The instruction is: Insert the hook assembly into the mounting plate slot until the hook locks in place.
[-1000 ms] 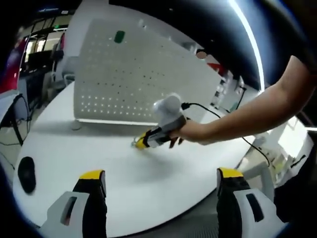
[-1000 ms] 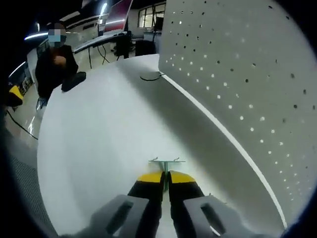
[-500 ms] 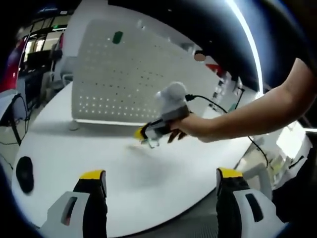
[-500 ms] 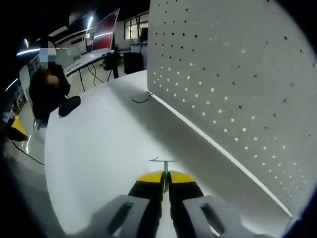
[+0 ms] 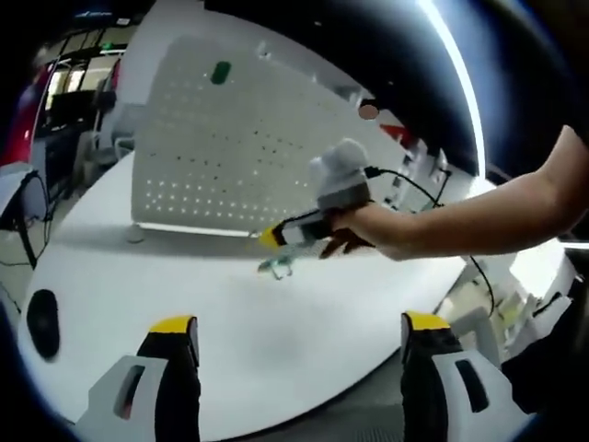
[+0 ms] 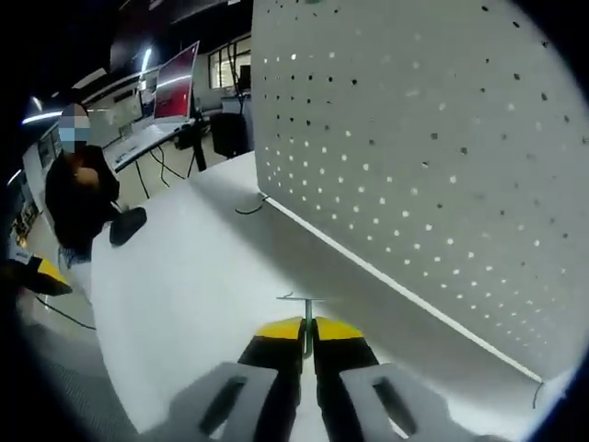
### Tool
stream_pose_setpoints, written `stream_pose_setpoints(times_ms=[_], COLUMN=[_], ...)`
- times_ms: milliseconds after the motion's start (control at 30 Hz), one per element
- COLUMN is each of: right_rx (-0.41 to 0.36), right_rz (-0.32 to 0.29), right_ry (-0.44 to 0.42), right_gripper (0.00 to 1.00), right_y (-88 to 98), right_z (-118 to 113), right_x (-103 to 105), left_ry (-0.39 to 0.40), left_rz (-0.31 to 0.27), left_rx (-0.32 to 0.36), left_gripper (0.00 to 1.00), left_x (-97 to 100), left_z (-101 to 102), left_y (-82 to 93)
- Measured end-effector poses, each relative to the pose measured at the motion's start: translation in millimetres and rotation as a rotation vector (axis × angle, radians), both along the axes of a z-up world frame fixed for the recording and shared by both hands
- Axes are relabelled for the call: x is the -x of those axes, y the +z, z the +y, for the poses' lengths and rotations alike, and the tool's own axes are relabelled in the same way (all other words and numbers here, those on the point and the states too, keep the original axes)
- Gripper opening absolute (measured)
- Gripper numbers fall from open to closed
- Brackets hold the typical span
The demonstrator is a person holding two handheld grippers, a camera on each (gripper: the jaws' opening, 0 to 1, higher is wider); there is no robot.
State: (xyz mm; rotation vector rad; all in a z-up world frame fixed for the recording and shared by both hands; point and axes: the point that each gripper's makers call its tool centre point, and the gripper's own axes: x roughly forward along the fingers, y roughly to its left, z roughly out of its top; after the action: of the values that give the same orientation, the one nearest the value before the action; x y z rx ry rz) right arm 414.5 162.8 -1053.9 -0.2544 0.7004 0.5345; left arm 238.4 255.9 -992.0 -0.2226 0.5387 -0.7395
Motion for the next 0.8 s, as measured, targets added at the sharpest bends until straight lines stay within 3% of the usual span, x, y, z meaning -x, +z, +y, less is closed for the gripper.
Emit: stream_pose_setpoints(times_ms=[300,500,733,800], right_rx=[-0.107,-0.216,-0.379,-0.416], right_rz=[0.008,0.049,0.136,0.157], right_ry=[-0.07,-0.091,-0.117,-0.122], right_gripper=[0.0,0.0,0.0,0.0], right_y=[22.7,36.4,46.8,48.4], right_z=[-9.6,-5.6,5.5,9.5], right_x=[18.3,43.1,76.5,83.2], left_ry=[-0.01,-0.001,-0.034,-0.056], left_rz=[-0.01,-0.044,-0.155,-0.224], left_rx=[-0.003,-0.037,-0.097,-0.126], left_gripper=[0.92,0.9,0.85,0.8], left_x=[-4.0,-23.7,-58.9,-66.9], left_z=[0.5,9.5,13.4,12.3], left_y=[8.0,14.3,36.7,46.2])
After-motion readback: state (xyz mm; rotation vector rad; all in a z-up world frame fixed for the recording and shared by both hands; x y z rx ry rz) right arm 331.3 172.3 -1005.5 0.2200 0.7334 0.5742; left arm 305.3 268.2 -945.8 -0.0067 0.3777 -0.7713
